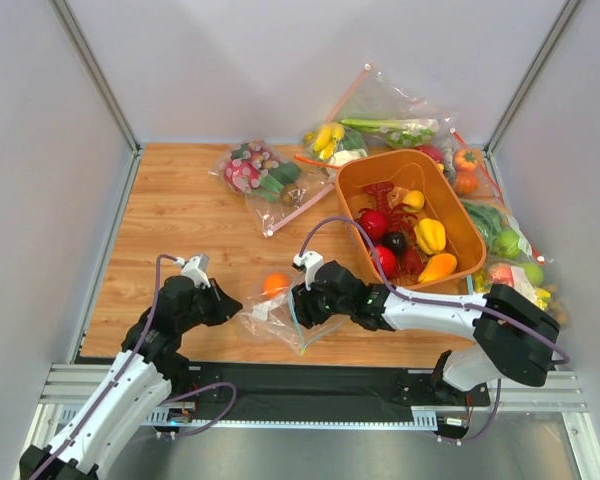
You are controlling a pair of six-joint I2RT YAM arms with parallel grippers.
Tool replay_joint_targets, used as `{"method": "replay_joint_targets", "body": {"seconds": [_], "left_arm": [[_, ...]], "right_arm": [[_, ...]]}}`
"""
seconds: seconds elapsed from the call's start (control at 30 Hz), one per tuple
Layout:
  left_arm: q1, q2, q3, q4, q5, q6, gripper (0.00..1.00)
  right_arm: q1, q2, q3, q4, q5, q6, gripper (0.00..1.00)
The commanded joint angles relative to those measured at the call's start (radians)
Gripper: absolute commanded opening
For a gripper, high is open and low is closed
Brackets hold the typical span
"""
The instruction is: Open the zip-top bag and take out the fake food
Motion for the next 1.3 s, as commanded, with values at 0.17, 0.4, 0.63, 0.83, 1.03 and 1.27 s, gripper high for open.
{"method": "replay_joint_targets", "body": {"seconds": [0.17, 0.4, 0.63, 0.83, 1.03, 1.27], "left_arm": [[-0.013, 0.005, 0.079, -0.03, -0.002, 0.041, 0.43], [-0.01, 0.241, 0.207, 0.149, -0.026, 0.083, 0.71], [-0.008, 0.525, 0.237, 0.379, 0.056, 0.086, 0.75], [-0.008, 0.632, 0.227, 0.511, 0.111, 0.063, 0.77], [-0.01, 0.694, 0.216, 0.561, 0.148, 0.049, 0.77], [-0.01, 0.743, 0.159, 0.619, 0.194, 0.018, 0.73]], "right_arm": [[0.002, 0.06, -0.02, 0.256, -0.019, 0.02, 0.46], [0.002, 0.063, -0.038, 0.247, -0.047, 0.011, 0.45], [0.0, 0.074, -0.033, 0.244, -0.05, 0.016, 0.45], [0.002, 0.082, -0.032, 0.253, -0.038, 0.027, 0.45], [-0.001, 0.088, -0.029, 0.25, -0.027, 0.033, 0.45], [-0.038, 0.074, -0.043, 0.264, 0.016, 0.085, 0.46]]}}
